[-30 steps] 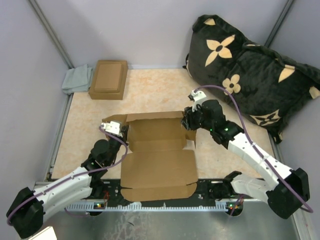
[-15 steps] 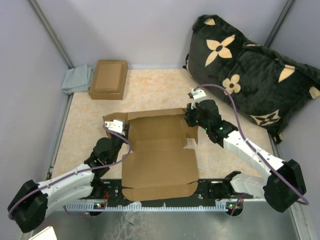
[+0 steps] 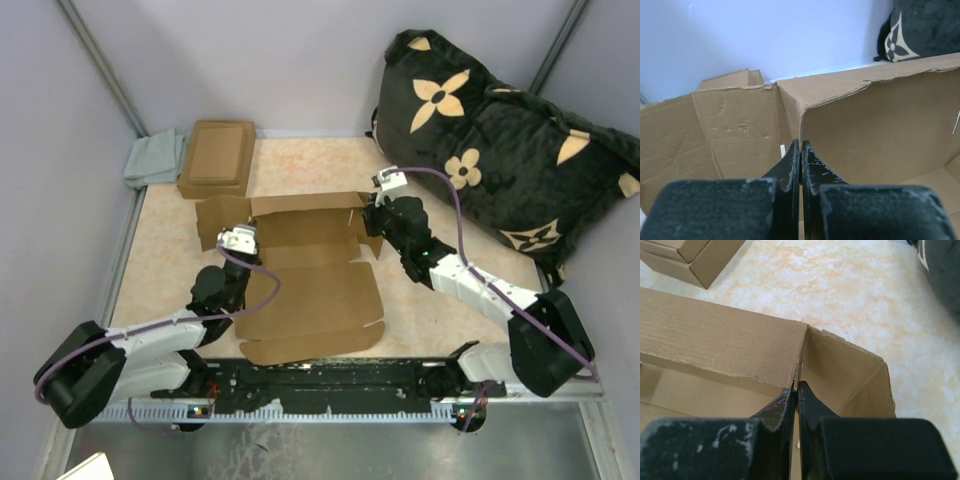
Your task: Fold the paper box
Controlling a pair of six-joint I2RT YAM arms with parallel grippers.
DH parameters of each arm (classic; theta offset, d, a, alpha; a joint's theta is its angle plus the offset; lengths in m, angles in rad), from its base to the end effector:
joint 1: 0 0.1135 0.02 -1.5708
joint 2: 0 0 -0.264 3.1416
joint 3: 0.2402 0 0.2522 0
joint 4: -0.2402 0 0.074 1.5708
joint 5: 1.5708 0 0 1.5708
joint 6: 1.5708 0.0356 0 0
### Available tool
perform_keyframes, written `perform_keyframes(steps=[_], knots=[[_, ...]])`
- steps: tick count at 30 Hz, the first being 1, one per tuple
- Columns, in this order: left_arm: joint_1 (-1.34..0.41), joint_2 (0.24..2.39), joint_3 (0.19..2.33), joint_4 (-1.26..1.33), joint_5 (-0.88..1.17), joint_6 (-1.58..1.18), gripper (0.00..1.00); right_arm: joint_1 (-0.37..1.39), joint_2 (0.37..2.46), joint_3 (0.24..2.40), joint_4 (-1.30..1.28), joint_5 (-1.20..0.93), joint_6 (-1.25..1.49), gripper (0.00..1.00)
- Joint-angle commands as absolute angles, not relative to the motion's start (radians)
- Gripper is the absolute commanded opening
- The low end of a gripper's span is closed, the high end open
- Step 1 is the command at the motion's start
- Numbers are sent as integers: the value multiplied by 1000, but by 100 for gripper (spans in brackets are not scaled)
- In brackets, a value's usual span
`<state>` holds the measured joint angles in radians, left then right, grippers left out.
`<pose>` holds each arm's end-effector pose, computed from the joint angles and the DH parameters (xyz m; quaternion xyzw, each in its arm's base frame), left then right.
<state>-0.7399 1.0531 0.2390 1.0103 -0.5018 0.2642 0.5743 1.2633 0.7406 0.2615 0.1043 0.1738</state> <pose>0.1625 -0.1251 0.2265 0.1275 0.6311 -0.0233 0.7648 0.2438 0.1533 0.2666 -0.1264 0.7826 0.1837 0.5812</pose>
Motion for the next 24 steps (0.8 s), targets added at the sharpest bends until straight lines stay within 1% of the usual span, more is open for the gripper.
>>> perform_keyframes(steps=[1, 3, 5, 7, 12, 16, 21, 24], knots=[[-747, 1180, 261, 1354, -549, 419, 0, 584, 1340, 811, 424, 103, 134, 6], [-747, 1234, 252, 1407, -553, 426, 0, 584, 1364, 818, 425, 87, 135, 8], [-747, 1255, 236, 1410, -556, 391, 0, 584, 1368, 813, 423, 66, 136, 12], [-747, 1255, 206, 1420, -563, 351, 0, 584, 1352, 797, 419, 41, 137, 20], [-747, 1229, 141, 1448, -596, 303, 0, 584, 1272, 769, 355, -12, 125, 43], [-747, 1201, 88, 1463, -611, 267, 0, 584, 1160, 737, 298, -39, 137, 55], [-747, 1218, 51, 1511, -601, 250, 0, 582, 999, 679, 263, 24, 137, 64], [-747, 1242, 51, 1520, -587, 233, 0, 572, 945, 639, 274, 138, 123, 67]])
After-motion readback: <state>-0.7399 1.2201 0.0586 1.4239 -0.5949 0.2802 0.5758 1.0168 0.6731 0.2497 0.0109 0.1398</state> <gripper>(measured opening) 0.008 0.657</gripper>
